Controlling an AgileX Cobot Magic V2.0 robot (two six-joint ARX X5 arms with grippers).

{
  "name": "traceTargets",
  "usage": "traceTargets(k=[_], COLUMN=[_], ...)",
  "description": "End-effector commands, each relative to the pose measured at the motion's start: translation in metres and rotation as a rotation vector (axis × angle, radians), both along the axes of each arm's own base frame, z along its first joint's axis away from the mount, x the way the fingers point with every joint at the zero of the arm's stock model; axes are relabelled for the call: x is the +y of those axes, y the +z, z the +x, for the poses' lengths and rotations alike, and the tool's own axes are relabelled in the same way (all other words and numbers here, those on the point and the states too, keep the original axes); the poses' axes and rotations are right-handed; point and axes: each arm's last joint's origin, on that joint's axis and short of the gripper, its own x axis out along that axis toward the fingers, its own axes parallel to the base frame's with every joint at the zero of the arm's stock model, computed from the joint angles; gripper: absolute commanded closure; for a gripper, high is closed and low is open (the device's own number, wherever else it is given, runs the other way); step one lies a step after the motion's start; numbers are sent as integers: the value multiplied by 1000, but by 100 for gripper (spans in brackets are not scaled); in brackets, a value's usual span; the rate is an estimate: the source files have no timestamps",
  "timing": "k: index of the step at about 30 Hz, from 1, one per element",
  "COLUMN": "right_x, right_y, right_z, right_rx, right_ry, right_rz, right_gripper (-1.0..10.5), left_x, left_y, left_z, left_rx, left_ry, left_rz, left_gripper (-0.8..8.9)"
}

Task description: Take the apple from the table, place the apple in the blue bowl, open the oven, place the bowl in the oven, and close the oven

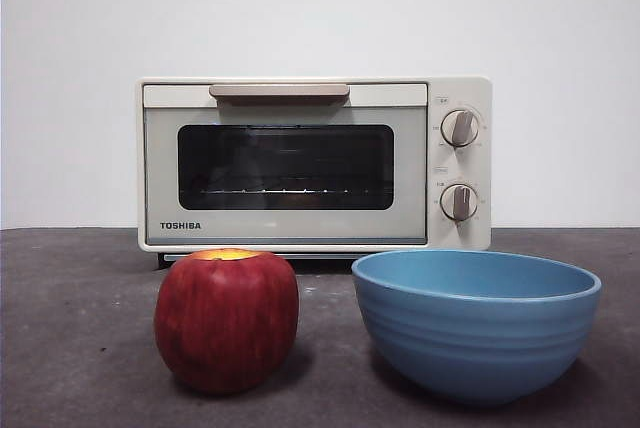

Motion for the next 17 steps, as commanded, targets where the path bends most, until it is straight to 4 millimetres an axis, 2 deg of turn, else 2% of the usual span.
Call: traceTargets(k=[1,5,10,17], right_x=[1,4,12,31], right_y=[17,39,68,100], right_z=[-1,3,16,32], right_rx=[17,70,187,340], right_ry=[31,117,322,591], right_rz=[12,-26,-90,-238], right_gripper=[943,943,943,943], left_x=[-1,-3,-6,-13], left_y=[20,46,77,101], left_z=[0,3,9,15], left_rx=[-3,37,128,198], left_ry=[-45,-126,-269,-461], left_rz=[-4,27,94,119], left_gripper=[806,806,806,806])
